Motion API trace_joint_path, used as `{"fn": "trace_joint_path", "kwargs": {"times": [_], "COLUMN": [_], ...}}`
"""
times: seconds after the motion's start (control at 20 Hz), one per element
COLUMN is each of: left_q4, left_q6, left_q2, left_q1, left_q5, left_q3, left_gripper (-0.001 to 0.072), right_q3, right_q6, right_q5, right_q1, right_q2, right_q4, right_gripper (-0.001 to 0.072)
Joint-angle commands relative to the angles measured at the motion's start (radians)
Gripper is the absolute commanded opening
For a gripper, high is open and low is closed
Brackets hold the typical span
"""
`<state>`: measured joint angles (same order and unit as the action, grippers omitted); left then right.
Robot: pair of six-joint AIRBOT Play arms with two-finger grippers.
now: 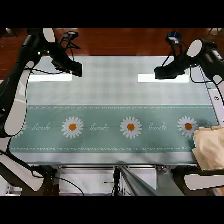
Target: Fold the shirts.
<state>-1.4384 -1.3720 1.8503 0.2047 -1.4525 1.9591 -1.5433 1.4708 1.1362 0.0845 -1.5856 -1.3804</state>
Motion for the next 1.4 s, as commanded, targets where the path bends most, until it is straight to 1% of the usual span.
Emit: {"fn": "trace_joint_path", "kwargs": {"times": [0.0, 0.1, 1.35], "left_q4": [0.002, 0.002, 0.002], "left_q6": [-0.036, -0.036, -0.036], "left_q2": [0.002, 0.002, 0.022], "left_q1": [0.002, 0.0, 0.002], "left_q5": [0.065, 0.064, 0.065], "left_q3": [0.0, 0.0, 0.0], "left_gripper": [0.0685, 0.0686, 0.0686], "right_q3": [-0.001, -0.001, -0.001], "right_q6": [0.008, 0.008, 0.005], "right_q5": [-0.211, -0.197, -0.194], "right_q1": [-0.002, -0.002, -0.002], "right_q2": [0.02, 0.02, 0.02], "right_q4": [-0.01, -0.029, -0.028], "right_gripper": [0.0358, 0.0358, 0.0358]}}
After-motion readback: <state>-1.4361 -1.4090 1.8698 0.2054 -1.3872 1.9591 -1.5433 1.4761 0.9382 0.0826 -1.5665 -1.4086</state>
